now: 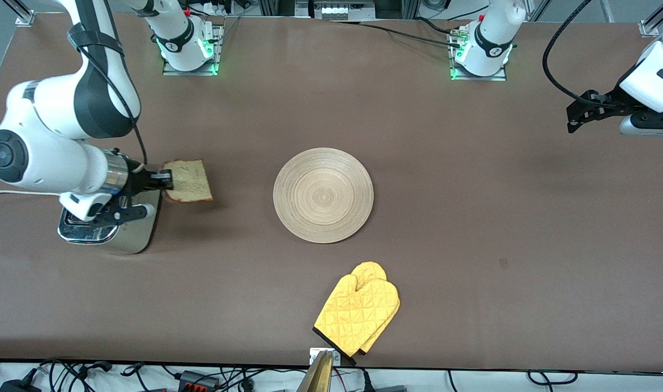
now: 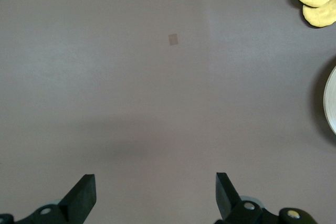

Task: Move plate and put bread in toaster
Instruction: 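Lift the bread and carry it above the toaster slot, then lower the bread into the toaster slot with the right gripper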

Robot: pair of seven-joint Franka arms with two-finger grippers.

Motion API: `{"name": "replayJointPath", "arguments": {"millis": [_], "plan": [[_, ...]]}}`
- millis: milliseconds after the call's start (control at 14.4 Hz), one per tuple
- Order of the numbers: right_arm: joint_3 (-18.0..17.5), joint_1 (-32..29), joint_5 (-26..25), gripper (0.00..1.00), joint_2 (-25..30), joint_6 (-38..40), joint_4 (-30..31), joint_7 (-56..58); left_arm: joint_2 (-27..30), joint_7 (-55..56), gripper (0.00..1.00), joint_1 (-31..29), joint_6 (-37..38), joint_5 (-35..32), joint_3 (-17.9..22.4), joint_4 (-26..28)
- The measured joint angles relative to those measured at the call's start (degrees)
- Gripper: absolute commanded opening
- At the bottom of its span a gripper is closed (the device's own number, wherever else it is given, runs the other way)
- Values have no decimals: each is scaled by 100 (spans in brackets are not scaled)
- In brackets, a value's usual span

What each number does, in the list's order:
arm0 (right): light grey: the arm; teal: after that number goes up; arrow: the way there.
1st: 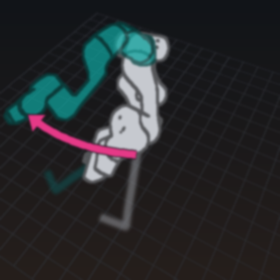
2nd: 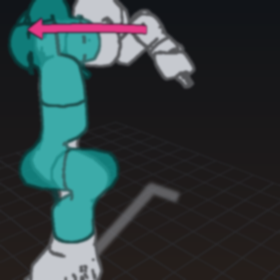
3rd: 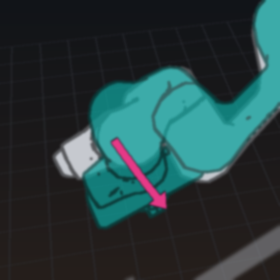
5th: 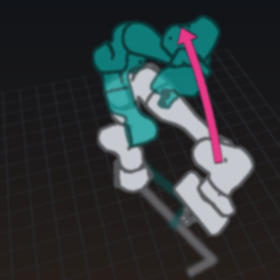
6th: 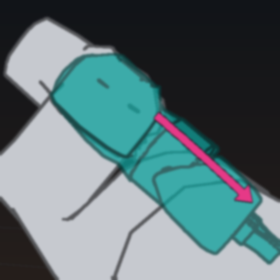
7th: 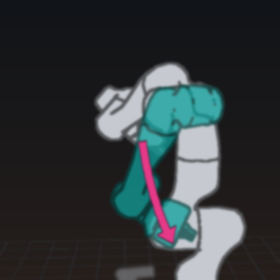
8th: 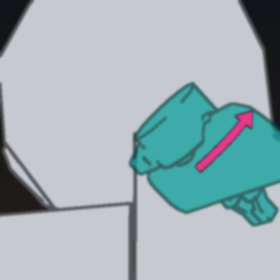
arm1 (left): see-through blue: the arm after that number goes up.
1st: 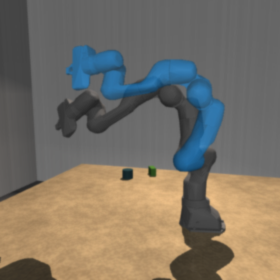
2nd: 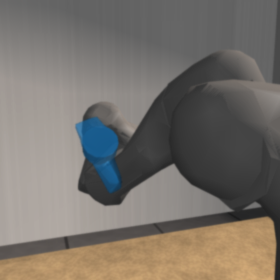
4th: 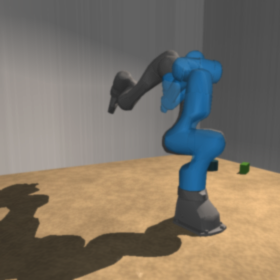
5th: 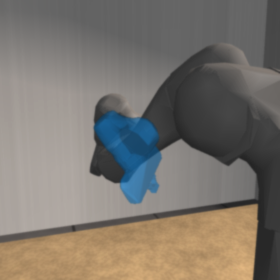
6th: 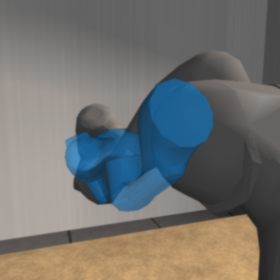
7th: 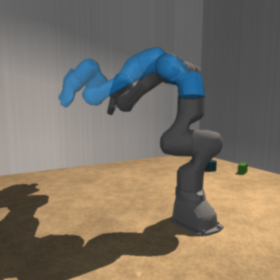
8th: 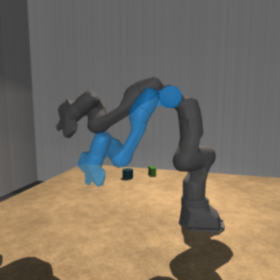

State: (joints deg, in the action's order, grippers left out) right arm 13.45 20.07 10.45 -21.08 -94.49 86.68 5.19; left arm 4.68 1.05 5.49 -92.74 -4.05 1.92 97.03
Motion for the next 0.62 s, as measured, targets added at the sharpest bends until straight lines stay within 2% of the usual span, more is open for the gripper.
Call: {"name": "replayJointPath", "arguments": {"millis": [277,485,624], "plan": [[86,-13,-533,0,102,639,-181,-2,0,0,100,38,0,0,-9,-3],[322,-28,-792,0,138,1313,-705,-2,0,2,100,59,0,0,-33,-21],[358,-39,-1209,0,155,1478,-928,0,0,4,100,57,0,0,-34,-32]]}}
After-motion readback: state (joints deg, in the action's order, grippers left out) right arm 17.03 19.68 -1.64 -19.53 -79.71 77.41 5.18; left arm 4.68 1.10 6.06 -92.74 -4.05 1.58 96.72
